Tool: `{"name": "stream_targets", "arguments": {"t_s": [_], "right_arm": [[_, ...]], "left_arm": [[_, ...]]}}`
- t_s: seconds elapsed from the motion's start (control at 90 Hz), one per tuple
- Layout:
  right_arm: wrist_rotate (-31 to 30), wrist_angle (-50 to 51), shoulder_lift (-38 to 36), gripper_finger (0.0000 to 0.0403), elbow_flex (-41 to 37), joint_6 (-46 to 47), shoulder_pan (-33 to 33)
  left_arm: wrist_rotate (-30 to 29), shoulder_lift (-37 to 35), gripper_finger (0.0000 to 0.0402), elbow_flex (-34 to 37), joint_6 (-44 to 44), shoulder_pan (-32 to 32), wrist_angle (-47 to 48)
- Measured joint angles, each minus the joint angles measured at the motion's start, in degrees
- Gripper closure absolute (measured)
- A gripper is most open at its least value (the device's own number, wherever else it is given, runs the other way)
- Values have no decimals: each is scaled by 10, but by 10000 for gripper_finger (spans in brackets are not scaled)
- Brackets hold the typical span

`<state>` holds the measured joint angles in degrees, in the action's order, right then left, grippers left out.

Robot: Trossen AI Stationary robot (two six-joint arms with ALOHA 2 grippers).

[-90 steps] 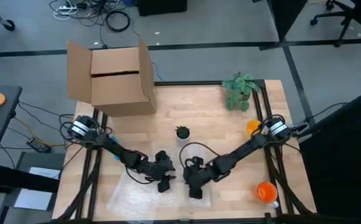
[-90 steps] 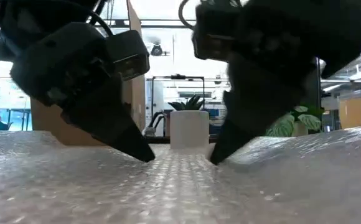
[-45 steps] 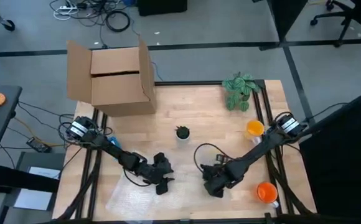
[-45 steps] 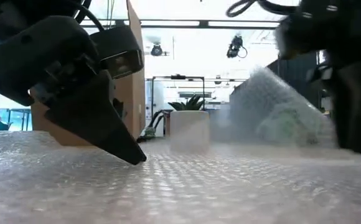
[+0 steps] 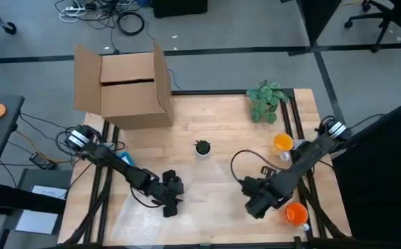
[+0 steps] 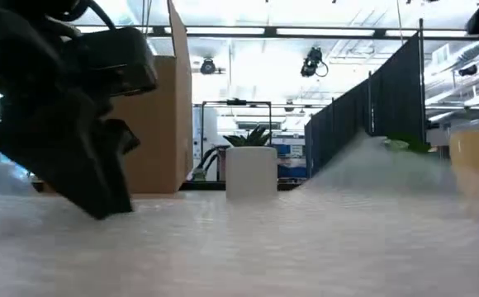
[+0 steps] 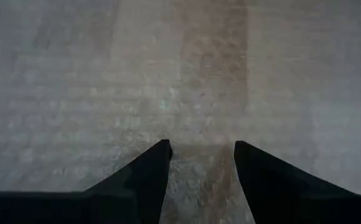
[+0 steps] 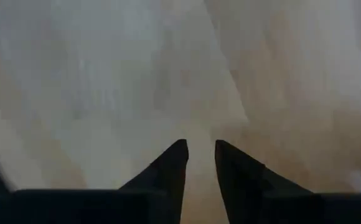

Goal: Wrap mug
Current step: Wrap the orange mug with the transparent bubble wrap

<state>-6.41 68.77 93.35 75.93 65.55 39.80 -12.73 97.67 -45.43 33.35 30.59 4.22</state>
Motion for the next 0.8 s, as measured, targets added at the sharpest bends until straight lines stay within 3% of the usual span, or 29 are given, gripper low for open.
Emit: {"name": "stream_targets", "arguments": {"t_s": [0.156,0.256,0.489,0.8], "right_arm": [[105,26,-56,346,9,88,10],[142,27,-86,346,9,169,33],[179,21,-109,324,9,403,115],[171,-63,-70,227,9,577,157]], "left_arm": [[-18,-47,232,0,-39,-1,27],[-40,-54,232,-1,-45,-1,27],[-61,-51,232,-2,-46,-1,24],[-81,-52,232,-3,-63,-2,19]]}}
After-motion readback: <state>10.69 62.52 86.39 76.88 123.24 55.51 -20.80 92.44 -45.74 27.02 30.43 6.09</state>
